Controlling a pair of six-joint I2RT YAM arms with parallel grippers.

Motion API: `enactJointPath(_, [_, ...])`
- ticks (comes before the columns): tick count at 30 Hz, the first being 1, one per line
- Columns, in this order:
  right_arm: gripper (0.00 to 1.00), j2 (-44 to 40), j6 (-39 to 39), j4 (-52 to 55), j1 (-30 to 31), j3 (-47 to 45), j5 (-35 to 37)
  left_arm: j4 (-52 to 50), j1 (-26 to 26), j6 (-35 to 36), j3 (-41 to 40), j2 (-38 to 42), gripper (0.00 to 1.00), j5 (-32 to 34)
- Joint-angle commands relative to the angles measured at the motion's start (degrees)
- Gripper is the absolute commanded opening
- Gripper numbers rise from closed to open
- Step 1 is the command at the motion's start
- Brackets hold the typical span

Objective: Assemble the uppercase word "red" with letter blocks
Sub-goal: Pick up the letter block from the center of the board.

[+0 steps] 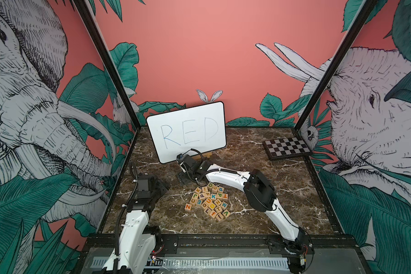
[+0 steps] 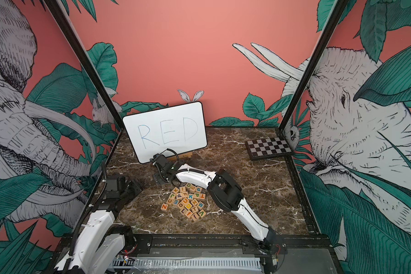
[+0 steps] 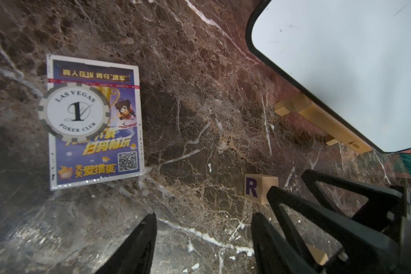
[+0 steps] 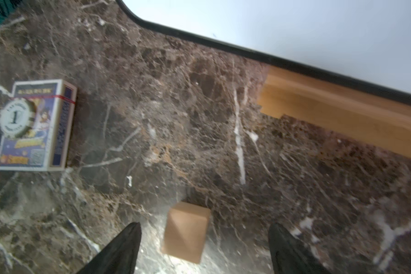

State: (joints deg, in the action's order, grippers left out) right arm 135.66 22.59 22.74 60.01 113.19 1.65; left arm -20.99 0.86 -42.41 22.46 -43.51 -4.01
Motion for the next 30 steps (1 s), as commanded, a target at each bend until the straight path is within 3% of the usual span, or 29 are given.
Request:
enactJointPath(1, [0.77,2.88,1.52,2.70,0.78,2.91,0.29,-1.46,0.34,1.44,0.74,1.46,0.66,2.10])
enactJointPath(6, [0.65,4.77,2.98,3.91,0.90,4.50,2.91,-1.83,0.35,2.73,0.72,3.31,0.66,3.12])
enactJointPath(11, [0.44,5.50,3.77,3.68,0.88,4.76,3.12,-1.41,0.36,4.60,0.83,4.63,0.66,3.46])
enactJointPath(15, [0.37,5.07,3.95,2.79,0.90,4.36,3.41,-0.79,0.33,6.87,0.80,5.22,0.66,2.56])
enactJointPath(19, [0.19,3.47,4.13,1.32,0.84,2.82,3.21,1.79,0.32,11.21,0.35,5.88,0.66,0.58])
enactJointPath(21, [0.16,1.39,4.45,0.57,0.75,1.16,2.91,2.87,0.28,14.56,0.64,6.53,0.66,-1.87])
enactJointPath(26, [0.16,-12.38,8.24,-14.57,-2.23,-16.42,-3.77,15.68,-0.25,16.83,-1.64,7.95,0.59,-14.95])
enactJointPath(28, [0.16,-17.89,10.27,-19.85,-4.55,-23.08,-7.61,17.07,-3.48,16.86,-0.18,7.62,0.56,-12.79])
enactJointPath(30, [0.16,-23.13,10.42,-20.77,-6.13,-27.73,-9.49,16.18,-9.89,21.43,3.49,6.38,0.56,-8.77])
